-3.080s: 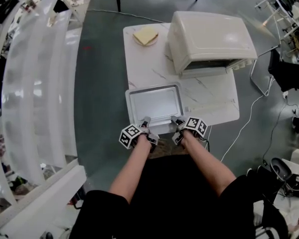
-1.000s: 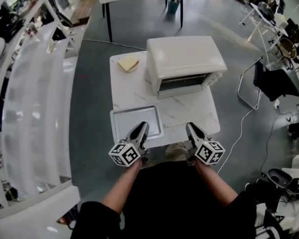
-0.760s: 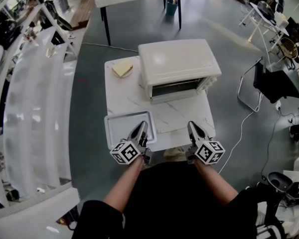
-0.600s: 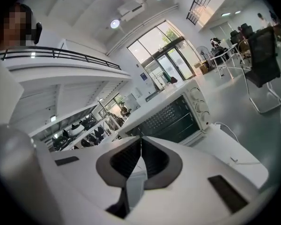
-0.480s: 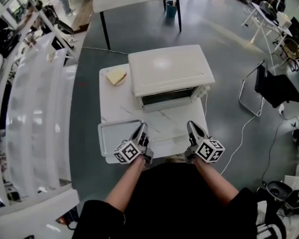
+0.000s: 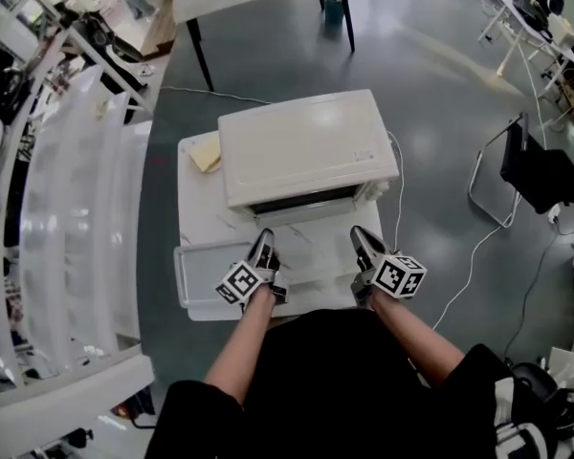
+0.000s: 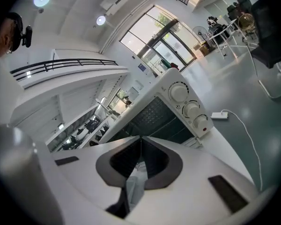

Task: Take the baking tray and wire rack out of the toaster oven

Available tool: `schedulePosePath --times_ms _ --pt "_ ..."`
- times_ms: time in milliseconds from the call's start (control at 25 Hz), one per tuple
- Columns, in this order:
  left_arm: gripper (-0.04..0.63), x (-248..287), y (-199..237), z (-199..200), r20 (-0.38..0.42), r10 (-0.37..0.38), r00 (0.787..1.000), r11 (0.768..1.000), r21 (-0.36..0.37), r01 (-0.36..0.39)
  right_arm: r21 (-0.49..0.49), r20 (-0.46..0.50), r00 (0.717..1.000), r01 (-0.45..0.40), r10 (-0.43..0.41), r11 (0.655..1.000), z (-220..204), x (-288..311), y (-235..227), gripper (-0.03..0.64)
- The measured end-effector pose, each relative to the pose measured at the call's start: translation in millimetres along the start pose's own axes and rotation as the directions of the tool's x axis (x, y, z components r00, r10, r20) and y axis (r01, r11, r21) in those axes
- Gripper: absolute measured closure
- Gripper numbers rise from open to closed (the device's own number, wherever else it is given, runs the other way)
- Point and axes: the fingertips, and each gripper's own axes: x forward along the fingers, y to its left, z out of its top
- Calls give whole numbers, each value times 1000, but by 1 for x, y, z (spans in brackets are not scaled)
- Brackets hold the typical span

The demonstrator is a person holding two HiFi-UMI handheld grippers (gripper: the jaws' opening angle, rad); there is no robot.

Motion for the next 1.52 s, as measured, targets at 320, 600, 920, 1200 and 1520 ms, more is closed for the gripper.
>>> schedulePosePath --times_ms 320,600,920,1200,1520 --pt "574 51 15 -14 11 -7 1000 995 -99 8 125 -9 999 -48 49 991 12 30 -35 581" --pt "439 90 54 3 133 12 991 954 -298 28 258 7 996 -90 91 962 13 93 -53 423" --pt "423 126 61 8 178 47 983 954 -299 9 396 25 1000 -15 5 918 19 139 -88 403" --pt "512 131 67 29 365 53 929 915 -391 101 555 113 993 -78 18 828 25 160 -95 507" --pt "574 121 57 21 407 11 913 862 -468 198 562 150 989 -91 7 822 24 149 -92 578"
